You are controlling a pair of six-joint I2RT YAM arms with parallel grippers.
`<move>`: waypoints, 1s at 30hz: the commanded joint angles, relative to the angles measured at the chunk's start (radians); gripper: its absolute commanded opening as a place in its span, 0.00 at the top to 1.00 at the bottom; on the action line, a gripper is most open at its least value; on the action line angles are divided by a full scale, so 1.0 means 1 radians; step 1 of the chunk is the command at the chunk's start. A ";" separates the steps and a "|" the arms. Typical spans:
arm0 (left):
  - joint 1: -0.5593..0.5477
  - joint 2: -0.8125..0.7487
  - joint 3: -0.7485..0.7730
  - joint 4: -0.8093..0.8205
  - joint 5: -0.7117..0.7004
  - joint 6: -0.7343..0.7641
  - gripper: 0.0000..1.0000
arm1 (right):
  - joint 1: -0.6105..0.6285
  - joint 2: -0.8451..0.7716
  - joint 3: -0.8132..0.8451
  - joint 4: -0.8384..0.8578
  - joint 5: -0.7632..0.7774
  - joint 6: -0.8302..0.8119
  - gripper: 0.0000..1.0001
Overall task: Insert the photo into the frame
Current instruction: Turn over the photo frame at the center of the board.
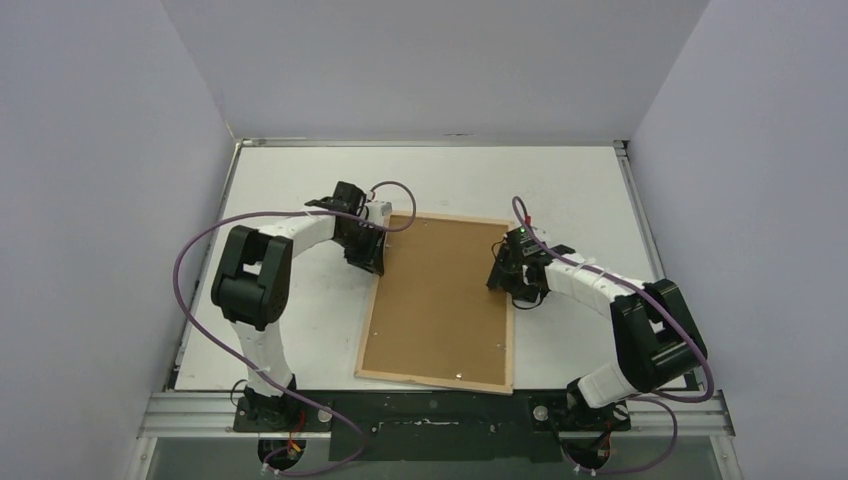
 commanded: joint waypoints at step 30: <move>0.231 0.214 0.096 -0.100 0.179 0.045 1.00 | 0.069 -0.070 -0.192 0.362 -0.229 0.226 0.19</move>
